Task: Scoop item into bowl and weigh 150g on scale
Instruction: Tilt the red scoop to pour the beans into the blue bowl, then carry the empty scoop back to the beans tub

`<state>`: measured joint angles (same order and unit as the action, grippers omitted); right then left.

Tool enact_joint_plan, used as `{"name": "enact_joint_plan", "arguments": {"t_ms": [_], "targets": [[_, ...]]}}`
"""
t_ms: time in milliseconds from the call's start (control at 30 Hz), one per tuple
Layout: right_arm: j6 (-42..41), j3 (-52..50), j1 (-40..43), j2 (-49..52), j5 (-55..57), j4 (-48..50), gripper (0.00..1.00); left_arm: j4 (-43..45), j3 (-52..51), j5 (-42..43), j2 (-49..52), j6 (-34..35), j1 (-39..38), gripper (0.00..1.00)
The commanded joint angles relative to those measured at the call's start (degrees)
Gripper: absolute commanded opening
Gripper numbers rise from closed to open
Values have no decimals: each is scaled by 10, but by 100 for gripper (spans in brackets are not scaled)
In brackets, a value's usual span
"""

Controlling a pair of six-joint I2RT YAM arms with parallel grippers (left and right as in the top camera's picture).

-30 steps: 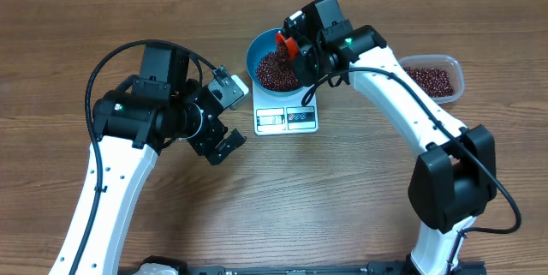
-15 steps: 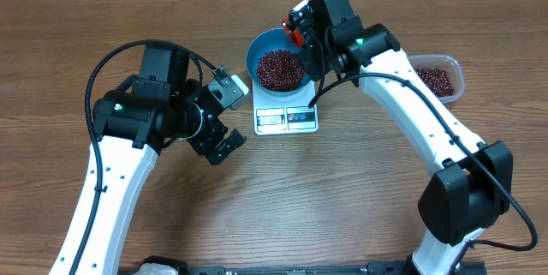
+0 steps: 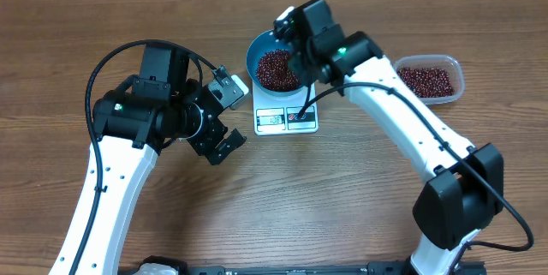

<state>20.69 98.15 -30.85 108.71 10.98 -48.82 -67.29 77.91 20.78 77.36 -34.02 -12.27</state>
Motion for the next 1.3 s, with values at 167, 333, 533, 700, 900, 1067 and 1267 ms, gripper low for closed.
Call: {"name": "enact_joint_plan", "arguments": {"t_ms": [167, 333, 533, 700, 900, 1067, 1267], "targets": [[3, 14, -9, -33, 27, 3, 4, 2, -2, 0, -9, 10, 3, 100], [-46, 14, -9, -58, 9, 2, 4, 2, -2, 0, -9, 10, 3, 100], [-125, 14, 13, -116, -21, -44, 4, 2, -2, 0, -9, 10, 3, 100], [-234, 14, 49, -176, -21, -98, 4, 2, -2, 0, -9, 10, 3, 100], [-271, 14, 75, -245, -20, -209, 4, 2, -2, 0, -9, 10, 3, 100], [-271, 14, 101, -264, 6, -275, 4, 2, -2, 0, -9, 10, 3, 100], [-266, 13, 162, -263, 15, -289, 4, 2, -2, 0, -9, 10, 3, 100]]}}
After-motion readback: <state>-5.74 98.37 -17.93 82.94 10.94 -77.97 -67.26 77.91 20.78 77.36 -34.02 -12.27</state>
